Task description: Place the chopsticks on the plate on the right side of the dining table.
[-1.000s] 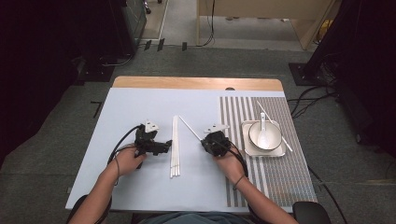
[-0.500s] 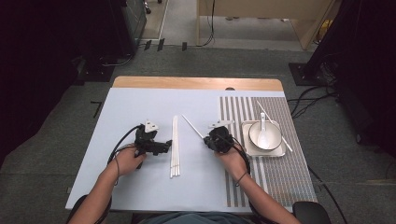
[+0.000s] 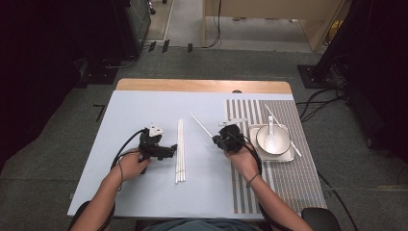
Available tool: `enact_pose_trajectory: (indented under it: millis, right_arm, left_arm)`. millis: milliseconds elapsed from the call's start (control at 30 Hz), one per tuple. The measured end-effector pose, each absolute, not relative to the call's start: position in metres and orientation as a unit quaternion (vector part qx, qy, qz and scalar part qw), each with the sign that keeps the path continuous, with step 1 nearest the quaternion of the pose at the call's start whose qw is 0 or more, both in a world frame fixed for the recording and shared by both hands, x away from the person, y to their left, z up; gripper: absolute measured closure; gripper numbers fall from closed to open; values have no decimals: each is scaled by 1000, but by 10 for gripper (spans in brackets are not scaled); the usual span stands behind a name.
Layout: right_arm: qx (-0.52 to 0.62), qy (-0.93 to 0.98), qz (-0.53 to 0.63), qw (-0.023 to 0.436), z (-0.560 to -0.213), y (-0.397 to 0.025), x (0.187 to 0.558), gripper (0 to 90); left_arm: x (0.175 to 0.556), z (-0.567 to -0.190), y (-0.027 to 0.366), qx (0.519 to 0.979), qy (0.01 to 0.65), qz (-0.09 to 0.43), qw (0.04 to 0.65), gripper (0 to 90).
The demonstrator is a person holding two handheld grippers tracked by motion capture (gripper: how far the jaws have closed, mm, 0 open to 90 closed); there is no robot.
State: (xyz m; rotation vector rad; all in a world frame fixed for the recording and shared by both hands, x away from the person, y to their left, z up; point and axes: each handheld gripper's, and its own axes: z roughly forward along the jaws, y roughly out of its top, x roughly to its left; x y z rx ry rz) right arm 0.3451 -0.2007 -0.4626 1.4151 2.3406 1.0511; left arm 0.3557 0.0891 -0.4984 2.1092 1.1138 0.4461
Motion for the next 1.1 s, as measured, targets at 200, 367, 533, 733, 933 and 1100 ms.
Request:
enact_pose_trajectory:
  millis: [200, 367, 533, 733, 933, 1100]
  right_arm:
    - [485, 797, 347, 97, -460, -206, 350, 850]
    - [486, 795, 348, 97, -454, -211, 353, 850]
    - [492, 794, 346, 84, -450, -220, 357, 850]
    - [498, 789, 347, 91, -441, -229, 359, 850]
    - [507, 784, 345, 93, -437, -238, 361, 850]
    - [511, 781, 346, 91, -432, -243, 362, 850]
  left_arm:
    - [356, -498, 89, 814, 430, 172, 350, 79]
    - [356, -499, 89, 813, 431, 172, 352, 79]
    - [356, -498, 90, 813, 431, 170, 352, 79]
    - [356, -498, 89, 813, 431, 172, 352, 79]
    - [356, -498, 89, 814, 430, 173, 350, 79]
    - [356, -498, 89, 814, 430, 172, 351, 79]
